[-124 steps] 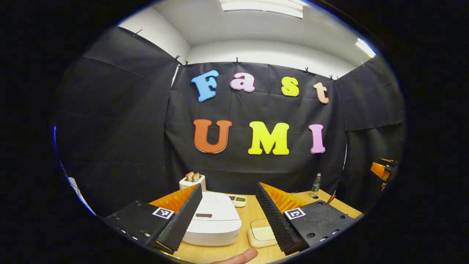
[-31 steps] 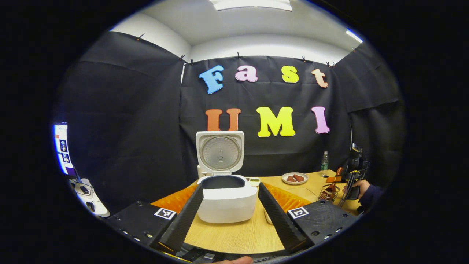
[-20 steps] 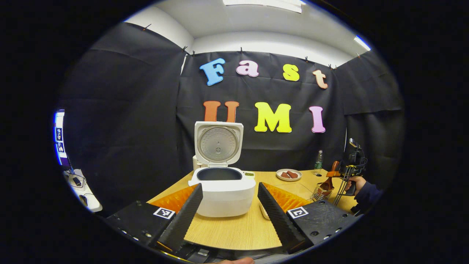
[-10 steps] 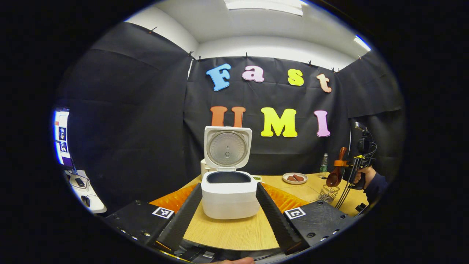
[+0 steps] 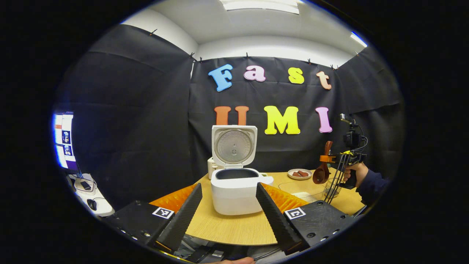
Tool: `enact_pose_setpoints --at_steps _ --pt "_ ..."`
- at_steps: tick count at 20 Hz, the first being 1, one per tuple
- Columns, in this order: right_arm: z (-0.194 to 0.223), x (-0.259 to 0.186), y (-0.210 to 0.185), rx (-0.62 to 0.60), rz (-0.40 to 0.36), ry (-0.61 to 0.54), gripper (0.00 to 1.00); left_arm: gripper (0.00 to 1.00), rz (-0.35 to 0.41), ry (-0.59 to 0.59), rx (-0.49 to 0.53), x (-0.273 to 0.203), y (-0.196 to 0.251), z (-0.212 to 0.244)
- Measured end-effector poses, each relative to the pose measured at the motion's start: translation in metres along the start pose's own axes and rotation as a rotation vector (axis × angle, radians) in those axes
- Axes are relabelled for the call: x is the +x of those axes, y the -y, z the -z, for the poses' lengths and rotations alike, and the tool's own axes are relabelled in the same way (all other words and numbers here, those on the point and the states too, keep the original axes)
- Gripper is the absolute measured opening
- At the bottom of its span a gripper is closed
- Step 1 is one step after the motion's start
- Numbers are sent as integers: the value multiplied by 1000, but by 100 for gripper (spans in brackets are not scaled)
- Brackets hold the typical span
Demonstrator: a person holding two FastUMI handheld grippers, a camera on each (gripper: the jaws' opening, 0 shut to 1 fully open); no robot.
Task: Close the left gripper, press the button to open the rice cooker; take a wooden spoon from the chopstick holder with the right hand, scoop a spoonful of rice and pour it into the rice cooker, then put the wooden spoon back into the chopstick holder.
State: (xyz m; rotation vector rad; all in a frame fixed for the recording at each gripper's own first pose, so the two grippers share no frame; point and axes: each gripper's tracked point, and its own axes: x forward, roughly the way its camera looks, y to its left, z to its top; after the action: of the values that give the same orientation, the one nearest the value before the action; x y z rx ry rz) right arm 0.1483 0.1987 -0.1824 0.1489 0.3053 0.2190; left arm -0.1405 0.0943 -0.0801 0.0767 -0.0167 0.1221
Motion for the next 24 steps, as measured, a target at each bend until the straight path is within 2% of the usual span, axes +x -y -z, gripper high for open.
enact_pose_setpoints --at_steps 4,10,13,15,17,19,24 --pt "24 14 -23 -57 -5 -15 9 94 -8 10 -26 -8 -12 2" --pt "57 38 -15 -147 137 -11 9 94 -21 24 -62 -16 -26 -3" --pt "62 43 -16 -207 197 14 9 94 -19 28 -41 -14 -24 -1" --pt "69 47 -16 -265 228 11 9 94 8 18 -36 -12 -16 0" --pt "83 53 -23 -297 219 -19 10 94 32 15 -44 -11 -8 -1" --pt "92 52 -38 -306 177 -30 10 94 43 11 -40 -8 -4 0" --pt "111 47 -83 -283 27 -57 11 94 71 -15 -79 -8 7 7"
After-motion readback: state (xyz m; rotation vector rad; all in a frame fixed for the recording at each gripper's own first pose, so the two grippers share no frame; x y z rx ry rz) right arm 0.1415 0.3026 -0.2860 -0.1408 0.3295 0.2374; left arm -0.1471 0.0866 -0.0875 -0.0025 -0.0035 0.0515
